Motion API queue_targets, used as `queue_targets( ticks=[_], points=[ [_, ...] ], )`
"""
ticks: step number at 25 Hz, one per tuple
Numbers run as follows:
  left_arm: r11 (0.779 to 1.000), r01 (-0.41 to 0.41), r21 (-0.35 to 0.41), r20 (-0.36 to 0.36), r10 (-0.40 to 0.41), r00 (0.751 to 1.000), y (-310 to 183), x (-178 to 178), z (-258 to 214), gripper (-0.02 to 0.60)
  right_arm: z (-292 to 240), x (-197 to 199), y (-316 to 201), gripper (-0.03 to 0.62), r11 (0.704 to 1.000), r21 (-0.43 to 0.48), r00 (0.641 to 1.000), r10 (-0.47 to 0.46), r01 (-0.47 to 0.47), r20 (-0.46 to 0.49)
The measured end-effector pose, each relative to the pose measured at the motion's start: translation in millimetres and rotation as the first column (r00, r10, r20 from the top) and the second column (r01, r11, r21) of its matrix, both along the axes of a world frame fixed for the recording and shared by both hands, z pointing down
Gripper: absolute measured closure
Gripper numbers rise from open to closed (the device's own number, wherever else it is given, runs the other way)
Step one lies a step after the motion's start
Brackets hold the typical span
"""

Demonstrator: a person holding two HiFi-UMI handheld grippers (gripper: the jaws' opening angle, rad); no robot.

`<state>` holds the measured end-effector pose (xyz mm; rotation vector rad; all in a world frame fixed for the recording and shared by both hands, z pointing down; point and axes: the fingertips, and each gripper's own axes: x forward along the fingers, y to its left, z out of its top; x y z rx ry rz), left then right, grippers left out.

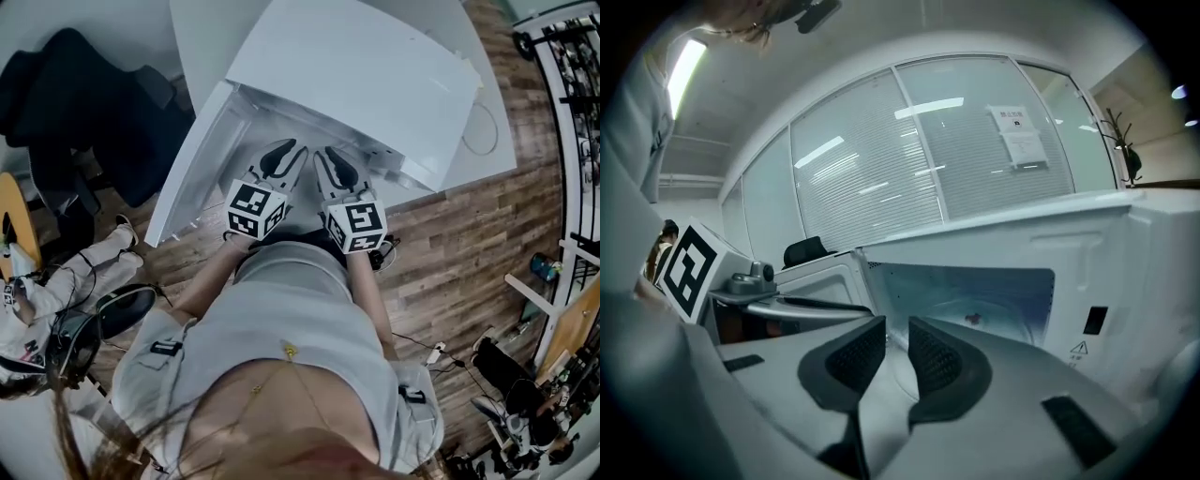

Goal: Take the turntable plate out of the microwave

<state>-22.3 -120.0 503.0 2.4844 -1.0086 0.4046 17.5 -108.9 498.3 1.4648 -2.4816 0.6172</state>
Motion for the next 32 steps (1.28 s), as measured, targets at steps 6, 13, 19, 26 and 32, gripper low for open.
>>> queue_targets(
  ticks=[6, 13, 19, 26, 32],
  points=[
    [0.998, -0.013, -0.067, 0.015, 0.014, 1.000, -5.8, -2.9, 27.5, 0.483, 29.0, 3.8, -4.1, 0.511, 0.998, -0.063, 0.999, 0.031, -0.031, -0.009],
    [0.991, 0.006, -0.137, 0.063, 0.002, 0.998, -18.0, -10.4, 61.1, 0.485, 62.4, 7.4, -6.7, 0.511, 0.988, -0.141, 0.998, 0.060, -0.061, -0.014],
    [0.980, 0.072, -0.187, 0.100, -0.054, 0.993, -28.7, -24.8, 84.9, 0.483, 84.1, 16.5, -6.5, 0.511, 0.966, -0.227, 0.989, 0.137, -0.122, 0.053],
    [0.940, 0.183, -0.288, 0.094, -0.163, 0.982, -37.5, -44.6, 111.6, 0.436, 111.9, 37.5, -0.2, 0.487, 0.910, -0.364, 0.952, 0.269, -0.200, 0.149],
    [0.909, 0.190, -0.371, 0.017, -0.198, 0.980, -40.3, -39.1, 123.5, 0.363, 130.5, 48.8, 1.6, 0.429, 0.861, -0.457, 0.912, 0.350, -0.224, 0.214]
  ],
)
